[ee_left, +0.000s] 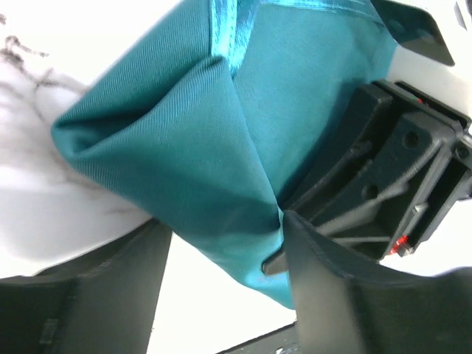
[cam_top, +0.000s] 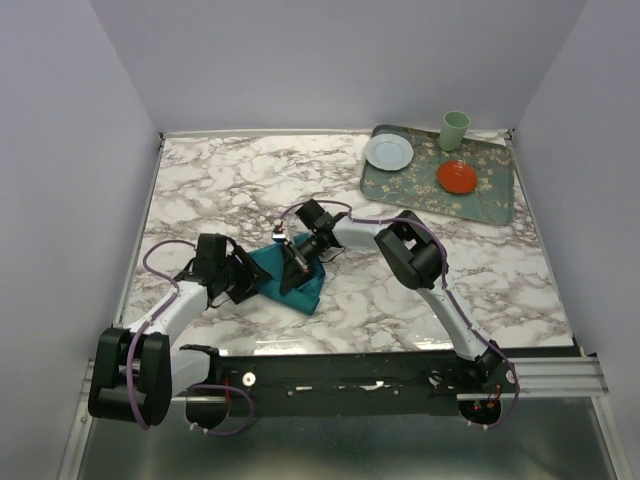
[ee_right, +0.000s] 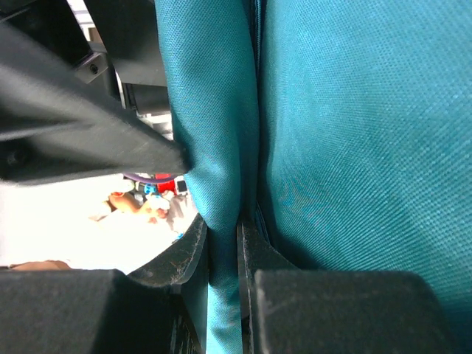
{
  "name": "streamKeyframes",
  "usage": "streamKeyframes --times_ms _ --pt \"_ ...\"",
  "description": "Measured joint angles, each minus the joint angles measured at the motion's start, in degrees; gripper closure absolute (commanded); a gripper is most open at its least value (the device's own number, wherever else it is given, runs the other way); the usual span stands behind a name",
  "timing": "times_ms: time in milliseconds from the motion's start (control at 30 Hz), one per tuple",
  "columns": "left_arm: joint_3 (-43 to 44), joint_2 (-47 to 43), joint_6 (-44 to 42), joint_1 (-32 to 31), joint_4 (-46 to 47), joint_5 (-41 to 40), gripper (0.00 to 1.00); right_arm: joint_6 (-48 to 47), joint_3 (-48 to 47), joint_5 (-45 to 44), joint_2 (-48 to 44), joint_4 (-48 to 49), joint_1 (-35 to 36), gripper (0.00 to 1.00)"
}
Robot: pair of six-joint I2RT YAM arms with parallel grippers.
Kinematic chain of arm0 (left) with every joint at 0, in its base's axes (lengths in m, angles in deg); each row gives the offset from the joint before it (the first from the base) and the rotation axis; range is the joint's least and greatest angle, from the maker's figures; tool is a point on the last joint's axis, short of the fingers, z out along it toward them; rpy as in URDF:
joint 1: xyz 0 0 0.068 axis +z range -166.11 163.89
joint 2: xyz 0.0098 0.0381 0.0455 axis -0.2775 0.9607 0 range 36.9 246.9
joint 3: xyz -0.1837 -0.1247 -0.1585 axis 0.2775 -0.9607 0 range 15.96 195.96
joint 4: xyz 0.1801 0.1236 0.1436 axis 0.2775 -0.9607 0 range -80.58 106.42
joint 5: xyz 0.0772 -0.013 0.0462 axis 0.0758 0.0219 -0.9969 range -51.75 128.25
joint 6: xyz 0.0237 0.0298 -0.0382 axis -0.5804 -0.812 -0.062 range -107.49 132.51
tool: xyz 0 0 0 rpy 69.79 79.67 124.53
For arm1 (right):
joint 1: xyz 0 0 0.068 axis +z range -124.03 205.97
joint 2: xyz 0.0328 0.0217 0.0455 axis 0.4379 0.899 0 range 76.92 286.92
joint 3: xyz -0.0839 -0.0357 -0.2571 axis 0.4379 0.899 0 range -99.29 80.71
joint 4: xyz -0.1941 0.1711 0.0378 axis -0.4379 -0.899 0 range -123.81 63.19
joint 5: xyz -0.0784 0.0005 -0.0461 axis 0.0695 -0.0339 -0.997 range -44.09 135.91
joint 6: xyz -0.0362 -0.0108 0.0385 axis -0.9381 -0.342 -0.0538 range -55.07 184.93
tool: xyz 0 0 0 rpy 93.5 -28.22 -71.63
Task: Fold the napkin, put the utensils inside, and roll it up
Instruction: Roll the napkin with the utensil
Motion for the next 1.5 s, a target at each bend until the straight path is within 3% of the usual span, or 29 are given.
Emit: streamKeyframes --times_ms 167,233,400,500,533,733,933,1233,1500 --pt "1.55 3.91 -0.02 0.00 1.31 0.17 0.47 0.66 0.42 0.76 0.00 1.01 -0.11 0.94" --pt "1.77 4.74 -0.04 0.00 1.73 0.20 0.58 0.68 0.46 0.90 0.00 1.22 -0.11 0.94" --pt "1.88 6.82 0.24 0.00 4.07 1.09 0.76 0.74 0.55 0.72 0.00 1.38 -0.17 0.91" --pt "1.88 7.02 0.37 -0.02 4.76 1.64 0.81 0.68 0.68 0.63 -0.04 1.51 -0.17 0.89" --pt "1.88 7.02 0.37 -0.02 4.81 1.70 1.00 0.63 0.74 0.50 -0.09 1.49 -0.17 0.87" --pt "1.88 6.93 -0.02 -0.02 3.91 1.70 1.00 -1.79 0.79 -3.41 -1.18 -1.07 -0.15 0.69" --pt "2.25 5.64 -0.11 -0.02 1.01 1.62 1.00 -4.68 1.95 -16.17 -8.02 -7.85 0.59 0.50" --pt "2.32 4.63 1.22 -0.02 -1.42 1.68 1.00 -9.88 1.84 -41.20 -21.75 -14.64 5.97 0.40" --pt "3.65 4.94 2.84 -0.02 -4.24 1.73 1.00 -11.41 8.28 -63.25 -27.39 -8.98 19.50 0.40"
